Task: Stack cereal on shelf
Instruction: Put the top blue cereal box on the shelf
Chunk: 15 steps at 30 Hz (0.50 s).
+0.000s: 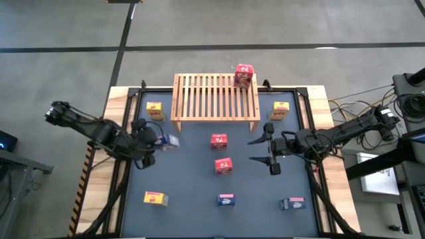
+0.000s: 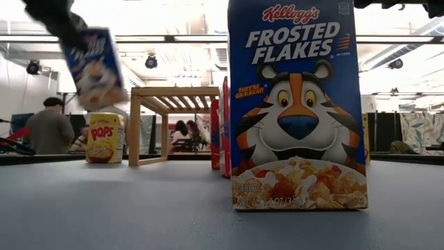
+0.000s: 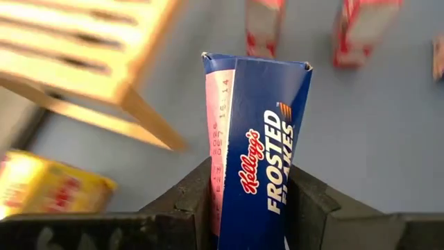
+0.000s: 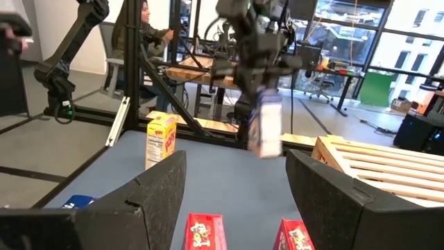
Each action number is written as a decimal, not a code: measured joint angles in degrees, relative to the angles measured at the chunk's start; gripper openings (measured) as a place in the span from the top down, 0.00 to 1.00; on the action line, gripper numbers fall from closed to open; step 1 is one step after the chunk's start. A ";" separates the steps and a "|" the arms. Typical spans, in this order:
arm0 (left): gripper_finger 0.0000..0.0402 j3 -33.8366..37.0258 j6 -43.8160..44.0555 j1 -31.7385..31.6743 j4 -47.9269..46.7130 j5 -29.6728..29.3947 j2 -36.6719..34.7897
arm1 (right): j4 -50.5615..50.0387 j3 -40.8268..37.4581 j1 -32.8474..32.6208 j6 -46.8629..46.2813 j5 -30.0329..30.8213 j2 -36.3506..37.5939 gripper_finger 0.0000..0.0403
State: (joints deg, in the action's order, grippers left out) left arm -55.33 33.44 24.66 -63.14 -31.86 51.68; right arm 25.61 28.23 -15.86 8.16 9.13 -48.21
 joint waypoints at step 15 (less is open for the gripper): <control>0.72 -12.14 -17.61 -5.71 -1.88 -21.23 -0.02 | 2.30 0.20 0.02 6.13 0.02 0.00 0.41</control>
State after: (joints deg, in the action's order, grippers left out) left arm -67.48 15.83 18.95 -65.03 -53.08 51.66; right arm 27.91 28.42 -15.84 14.29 9.14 -48.21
